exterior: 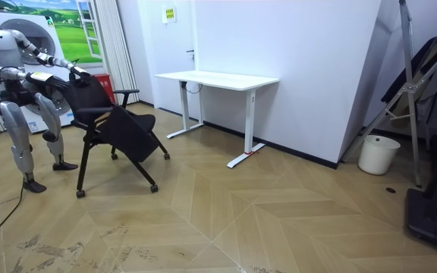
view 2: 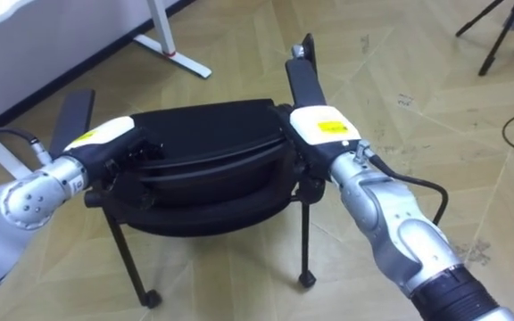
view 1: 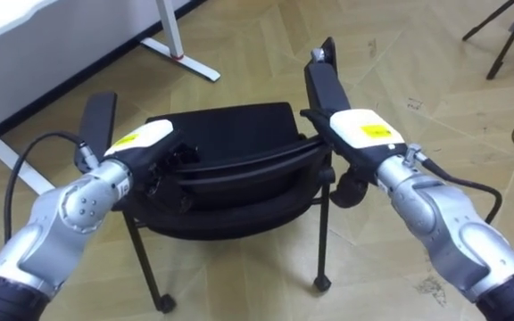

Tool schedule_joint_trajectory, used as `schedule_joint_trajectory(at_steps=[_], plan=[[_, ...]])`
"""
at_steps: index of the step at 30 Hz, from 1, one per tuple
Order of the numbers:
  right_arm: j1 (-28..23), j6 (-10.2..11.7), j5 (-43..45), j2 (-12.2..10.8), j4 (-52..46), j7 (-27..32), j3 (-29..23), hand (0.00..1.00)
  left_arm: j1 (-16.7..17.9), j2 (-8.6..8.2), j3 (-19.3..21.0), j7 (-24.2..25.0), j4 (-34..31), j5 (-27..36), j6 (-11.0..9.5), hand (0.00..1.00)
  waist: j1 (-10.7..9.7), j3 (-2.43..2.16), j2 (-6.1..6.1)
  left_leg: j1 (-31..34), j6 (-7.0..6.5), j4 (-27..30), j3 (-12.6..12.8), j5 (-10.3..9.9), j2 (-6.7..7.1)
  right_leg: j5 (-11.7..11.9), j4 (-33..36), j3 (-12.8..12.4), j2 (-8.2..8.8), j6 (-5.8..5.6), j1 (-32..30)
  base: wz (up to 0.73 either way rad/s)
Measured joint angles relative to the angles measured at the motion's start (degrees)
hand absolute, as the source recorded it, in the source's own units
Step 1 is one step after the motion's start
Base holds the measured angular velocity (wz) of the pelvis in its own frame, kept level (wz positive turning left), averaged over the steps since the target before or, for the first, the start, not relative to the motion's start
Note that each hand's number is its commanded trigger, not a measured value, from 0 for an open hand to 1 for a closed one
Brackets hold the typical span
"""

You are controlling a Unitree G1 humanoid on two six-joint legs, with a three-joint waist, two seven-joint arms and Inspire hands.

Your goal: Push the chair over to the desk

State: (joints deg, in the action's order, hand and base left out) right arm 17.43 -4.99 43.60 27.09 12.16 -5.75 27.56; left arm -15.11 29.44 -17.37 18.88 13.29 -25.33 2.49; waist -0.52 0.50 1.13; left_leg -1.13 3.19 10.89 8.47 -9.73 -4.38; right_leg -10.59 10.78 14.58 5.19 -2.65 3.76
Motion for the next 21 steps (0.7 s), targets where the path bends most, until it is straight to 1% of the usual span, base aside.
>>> schedule_joint_trajectory(at_steps=[3,4,5,11,13,16,19,21], plan=[[0.0,0.1,0.0,-0.1,0.6,1.1,0.0,0.00,-0.3,-0.16,-0.5,0.0,-0.5,-0.1,0.6,1.00,0.0,0.00,0.00,0.1,0.00,0.1,-0.2,0.0,0.02,0.0,0.0,0.1,0.00,0.00,0.0,0.03],[0.0,0.0,0.0,-0.1,0.7,1.5,0.0,0.98,-0.5,-0.17,-0.7,0.0,-0.6,-0.1,0.9,1.00,-0.2,0.00,-0.01,0.6,0.00,0.5,-0.6,0.0,0.04,0.0,0.0,0.5,0.02,0.00,0.0,0.12],[0.0,0.0,0.0,-0.1,0.8,1.7,0.0,1.00,-0.5,-0.18,-0.8,0.0,-0.7,-0.1,1.0,1.00,-0.3,0.00,-0.02,0.7,0.00,0.5,-0.7,0.0,0.04,0.0,0.0,0.7,0.02,0.00,0.0,0.12],[0.1,0.0,-0.4,-0.1,1.1,3.1,0.0,1.00,-0.5,-0.44,-0.9,0.0,-1.4,-0.2,1.4,1.00,-0.3,-0.01,-0.03,0.8,0.00,0.6,-1.0,0.0,0.03,0.0,0.0,1.0,0.03,0.01,0.0,0.01],[0.8,0.0,-0.3,-0.1,1.7,3.2,0.0,1.00,-0.5,-0.44,-1.1,0.0,-1.6,-0.2,1.5,1.00,-0.1,-0.01,-0.03,0.8,0.00,0.6,-1.1,0.0,0.03,0.0,0.0,1.1,0.03,0.01,0.0,0.00],[2.9,-0.4,-0.3,-0.2,3.5,3.9,0.0,1.00,-0.6,-0.50,-2.0,0.0,-2.4,-0.2,1.5,1.00,0.6,0.00,-0.04,0.8,0.00,0.5,-1.2,0.0,0.05,0.0,-0.1,1.2,0.03,0.00,0.1,0.01],[3.4,-0.8,-0.3,0.0,4.7,3.2,0.0,1.00,-0.6,-0.48,-3.0,0.2,-3.9,-0.3,1.5,1.00,1.5,-0.01,-0.15,0.9,0.00,0.4,-1.8,0.0,0.10,0.0,-0.1,1.4,0.01,0.00,0.2,0.10],[3.4,-0.6,-0.2,0.1,4.7,3.2,0.0,1.00,-0.6,-0.28,-3.1,0.3,-4.1,-0.3,1.5,1.00,1.5,0.02,-0.29,0.9,0.00,0.4,-2.3,0.0,0.10,0.0,-0.1,1.6,-0.03,0.00,0.4,0.07]])
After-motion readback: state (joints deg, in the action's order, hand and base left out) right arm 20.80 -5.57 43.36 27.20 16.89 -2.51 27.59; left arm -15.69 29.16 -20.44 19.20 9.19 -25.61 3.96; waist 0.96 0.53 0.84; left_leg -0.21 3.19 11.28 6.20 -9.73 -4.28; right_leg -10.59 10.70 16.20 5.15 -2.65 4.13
